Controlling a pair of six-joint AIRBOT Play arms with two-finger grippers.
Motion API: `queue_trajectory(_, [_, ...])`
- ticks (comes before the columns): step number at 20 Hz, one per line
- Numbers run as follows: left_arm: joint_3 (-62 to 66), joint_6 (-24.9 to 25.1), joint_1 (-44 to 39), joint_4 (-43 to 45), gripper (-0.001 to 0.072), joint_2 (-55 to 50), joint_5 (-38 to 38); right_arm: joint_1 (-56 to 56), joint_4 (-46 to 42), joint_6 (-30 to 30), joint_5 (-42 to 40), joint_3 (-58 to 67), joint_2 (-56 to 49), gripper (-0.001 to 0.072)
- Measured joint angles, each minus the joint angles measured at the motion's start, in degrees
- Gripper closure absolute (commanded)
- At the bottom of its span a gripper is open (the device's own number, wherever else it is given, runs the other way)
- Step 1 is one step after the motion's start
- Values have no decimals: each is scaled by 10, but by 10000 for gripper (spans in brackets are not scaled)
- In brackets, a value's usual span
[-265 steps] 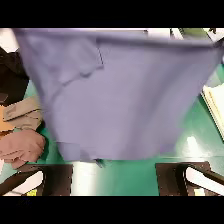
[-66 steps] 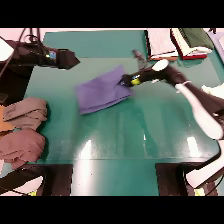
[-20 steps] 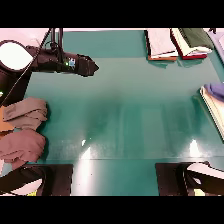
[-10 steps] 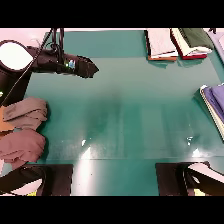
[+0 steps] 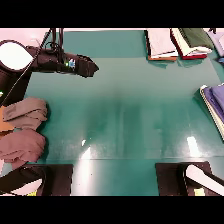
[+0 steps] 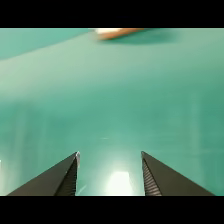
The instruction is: Fold the shirts.
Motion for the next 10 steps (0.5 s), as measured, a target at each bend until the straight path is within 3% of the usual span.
queue_trajectory(1, [0, 0, 0, 0, 684, 0, 0, 42, 3, 0, -5, 1, 0, 273])
queue_trajectory(2, [0, 0, 0, -1, 684, 0, 1, 83, 6, 0, -9, 2, 0, 388])
queue_trajectory(4, [0, 0, 0, -1, 684, 0, 1, 154, 10, 0, -15, 2, 0, 691])
queue_trajectory(10, [0, 0, 0, -1, 683, 0, 1, 276, 14, 0, -22, 3, 0, 693])
